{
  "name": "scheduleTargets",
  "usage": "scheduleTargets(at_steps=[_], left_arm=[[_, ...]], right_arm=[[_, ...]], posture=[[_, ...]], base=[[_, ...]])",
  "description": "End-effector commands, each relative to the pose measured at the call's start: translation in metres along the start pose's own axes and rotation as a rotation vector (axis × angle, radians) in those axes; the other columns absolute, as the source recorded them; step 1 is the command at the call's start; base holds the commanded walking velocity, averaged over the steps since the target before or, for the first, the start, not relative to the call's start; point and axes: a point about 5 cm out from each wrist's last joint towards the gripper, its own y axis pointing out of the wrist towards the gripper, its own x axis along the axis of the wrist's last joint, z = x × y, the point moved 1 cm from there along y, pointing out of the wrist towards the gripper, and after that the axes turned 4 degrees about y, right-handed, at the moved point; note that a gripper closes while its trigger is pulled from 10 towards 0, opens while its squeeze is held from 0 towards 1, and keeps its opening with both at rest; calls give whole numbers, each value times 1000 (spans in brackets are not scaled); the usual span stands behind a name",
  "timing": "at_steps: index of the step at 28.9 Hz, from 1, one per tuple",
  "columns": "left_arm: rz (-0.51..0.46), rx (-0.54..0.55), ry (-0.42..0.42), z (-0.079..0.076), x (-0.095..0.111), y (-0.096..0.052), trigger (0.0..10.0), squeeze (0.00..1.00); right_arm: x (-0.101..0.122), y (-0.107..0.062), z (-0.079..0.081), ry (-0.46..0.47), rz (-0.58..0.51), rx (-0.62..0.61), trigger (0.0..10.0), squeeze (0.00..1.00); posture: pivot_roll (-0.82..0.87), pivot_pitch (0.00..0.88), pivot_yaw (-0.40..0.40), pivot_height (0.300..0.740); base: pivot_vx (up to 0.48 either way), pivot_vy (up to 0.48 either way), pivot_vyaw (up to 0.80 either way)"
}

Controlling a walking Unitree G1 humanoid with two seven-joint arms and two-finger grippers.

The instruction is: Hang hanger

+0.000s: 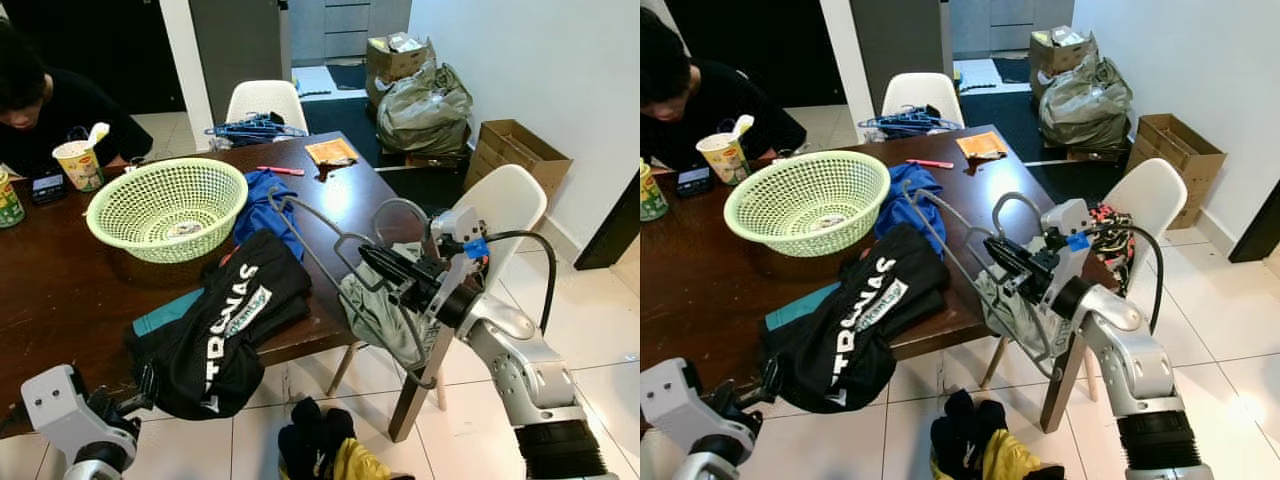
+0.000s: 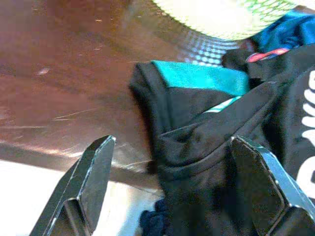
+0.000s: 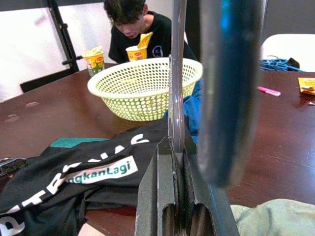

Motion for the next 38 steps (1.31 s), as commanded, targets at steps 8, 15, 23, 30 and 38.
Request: scheduleTargets(at_steps=[8, 15, 23, 30, 38], left_arm=[[58, -51, -11, 0, -14, 9, 10000, 0], [72, -44, -12, -1, -18, 7, 10000, 0], [51, -31, -2, 2, -15, 5, 3529, 0], [39, -15, 3, 6, -14, 5, 0, 0], [31, -6, 8, 9, -12, 4, 0, 0]], right_arm=[[5, -2, -5, -14, 2, -12, 10000, 0], [5, -4, -6, -16, 3, -17, 10000, 0], [4, -3, -7, -14, 3, -14, 10000, 0], [4, -1, -7, -11, 1, -11, 10000, 0], [3, 0, -7, -9, -4, -10, 10000, 0]], posture=[[8, 38, 14, 740], [6, 40, 14, 740], [15, 39, 9, 740], [21, 38, 9, 740], [27, 36, 12, 740]], base=[[0, 0, 0], [0, 0, 0], [0, 0, 0], [0, 0, 0], [0, 0, 0]])
